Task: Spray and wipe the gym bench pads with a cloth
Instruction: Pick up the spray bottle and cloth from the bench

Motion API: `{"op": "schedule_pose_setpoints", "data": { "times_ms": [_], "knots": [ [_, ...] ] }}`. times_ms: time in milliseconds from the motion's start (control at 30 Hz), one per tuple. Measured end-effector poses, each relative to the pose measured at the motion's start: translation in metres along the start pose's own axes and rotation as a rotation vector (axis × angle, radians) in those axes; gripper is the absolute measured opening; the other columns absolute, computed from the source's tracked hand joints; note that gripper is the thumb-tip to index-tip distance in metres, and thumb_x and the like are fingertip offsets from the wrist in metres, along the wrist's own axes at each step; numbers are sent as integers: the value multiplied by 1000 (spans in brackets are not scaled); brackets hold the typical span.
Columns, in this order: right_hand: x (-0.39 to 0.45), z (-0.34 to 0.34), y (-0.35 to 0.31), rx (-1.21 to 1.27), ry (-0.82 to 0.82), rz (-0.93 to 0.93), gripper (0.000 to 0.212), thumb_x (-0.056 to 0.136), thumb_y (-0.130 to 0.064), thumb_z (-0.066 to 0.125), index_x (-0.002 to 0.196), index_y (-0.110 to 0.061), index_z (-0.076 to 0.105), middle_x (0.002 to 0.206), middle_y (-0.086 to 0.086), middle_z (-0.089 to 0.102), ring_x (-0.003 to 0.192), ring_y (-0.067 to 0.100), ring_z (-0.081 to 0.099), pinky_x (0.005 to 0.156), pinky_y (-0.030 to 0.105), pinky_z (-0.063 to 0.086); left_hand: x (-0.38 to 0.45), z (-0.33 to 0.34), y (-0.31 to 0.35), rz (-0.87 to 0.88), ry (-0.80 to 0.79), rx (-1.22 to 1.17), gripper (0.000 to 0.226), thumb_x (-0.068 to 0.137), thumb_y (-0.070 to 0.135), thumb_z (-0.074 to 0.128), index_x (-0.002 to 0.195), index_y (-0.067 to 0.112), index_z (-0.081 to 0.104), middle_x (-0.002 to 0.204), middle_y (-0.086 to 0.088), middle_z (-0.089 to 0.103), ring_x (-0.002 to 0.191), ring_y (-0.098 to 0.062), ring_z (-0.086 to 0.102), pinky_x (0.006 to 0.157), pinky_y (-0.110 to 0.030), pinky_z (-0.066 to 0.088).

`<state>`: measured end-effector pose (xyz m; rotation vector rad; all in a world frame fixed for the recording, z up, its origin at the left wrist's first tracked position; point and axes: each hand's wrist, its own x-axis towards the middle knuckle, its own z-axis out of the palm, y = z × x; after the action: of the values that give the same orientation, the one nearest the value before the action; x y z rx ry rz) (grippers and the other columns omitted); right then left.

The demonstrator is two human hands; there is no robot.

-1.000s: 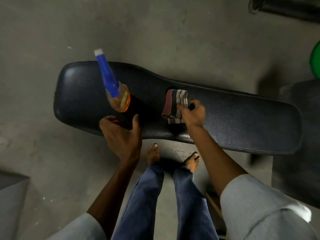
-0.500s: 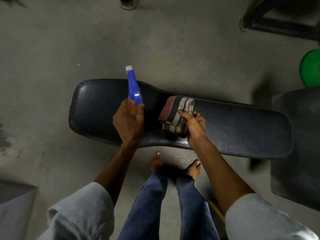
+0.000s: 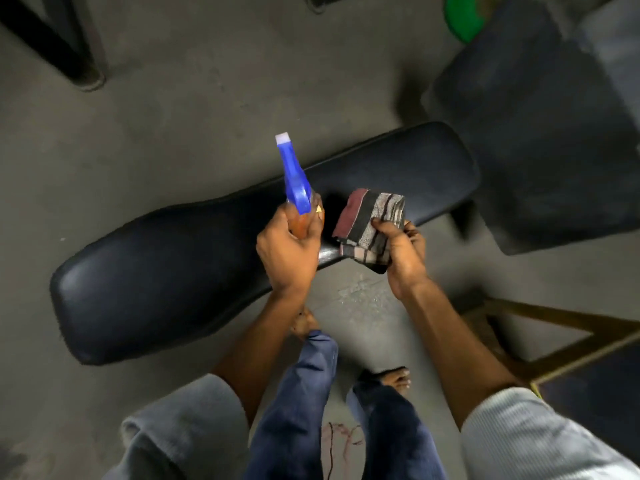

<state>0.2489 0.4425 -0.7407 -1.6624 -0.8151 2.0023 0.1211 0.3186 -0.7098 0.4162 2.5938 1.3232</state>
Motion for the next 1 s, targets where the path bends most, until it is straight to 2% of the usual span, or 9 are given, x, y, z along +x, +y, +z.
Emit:
{"op": "schedule_pose_setpoints", "data": {
  "times_ms": [133,267,400,500,667,767,833,967,1000],
  "knots": [
    [-8,-72,-18,120,119,-55,47,92,-5,79,136,2,63,107,8,83,98,27,79,88,48,68,-36,45,45,122,-129,32,31,81,36,88,96,13,74,83,-9,78,75,-33,71,71,-40,54],
    [-27,-156,-24,195,237,-82,42,94,-11,79,133,-6,65,110,9,84,96,24,81,83,46,69,-97,85,90,265,-239,27,35,82,39,91,93,10,74,86,-14,79,80,-39,73,71,-43,56],
    [-58,-243,-18,242,386,-114,35,94,-12,80,127,-8,67,115,12,82,113,37,78,94,50,66,-173,116,127,393,-352,4,39,85,41,89,102,9,76,95,-14,80,89,-38,74,80,-44,59],
    [-87,-303,-13,297,470,-145,23,95,-5,77,115,-12,69,119,16,81,116,38,77,101,51,64,-235,133,153,461,-435,-36,34,85,37,91,100,10,76,90,-12,79,85,-38,74,76,-42,57],
    [-130,-397,5,399,604,-167,20,96,-5,76,109,-19,68,113,12,82,97,26,79,87,39,68,-331,161,183,523,-577,-105,30,82,34,93,88,11,73,74,-11,74,71,-33,69,64,-34,44],
    [-140,-448,25,392,719,-146,30,94,-11,79,122,-12,67,114,13,82,101,29,80,92,45,67,-380,178,187,581,-661,-112,31,83,35,93,92,11,75,75,-12,74,71,-37,70,64,-35,46],
    [-144,-476,37,394,783,-136,39,95,-12,80,129,-6,63,114,14,81,96,26,79,94,47,66,-405,190,183,600,-707,-93,33,82,36,93,95,10,76,78,-13,76,73,-39,71,65,-35,48],
    [-146,-517,54,381,789,-152,40,99,-11,76,135,-7,59,108,3,77,85,9,74,84,27,65,-440,211,176,630,-769,-35,38,83,39,91,103,9,78,88,-17,79,83,-43,73,71,-37,53],
    [-146,-524,56,328,785,-157,39,100,-9,75,135,-10,60,107,0,76,88,9,74,87,26,64,-447,215,175,635,-775,-18,37,84,38,91,105,10,78,91,-17,80,85,-43,72,72,-34,50]
  ]
}}
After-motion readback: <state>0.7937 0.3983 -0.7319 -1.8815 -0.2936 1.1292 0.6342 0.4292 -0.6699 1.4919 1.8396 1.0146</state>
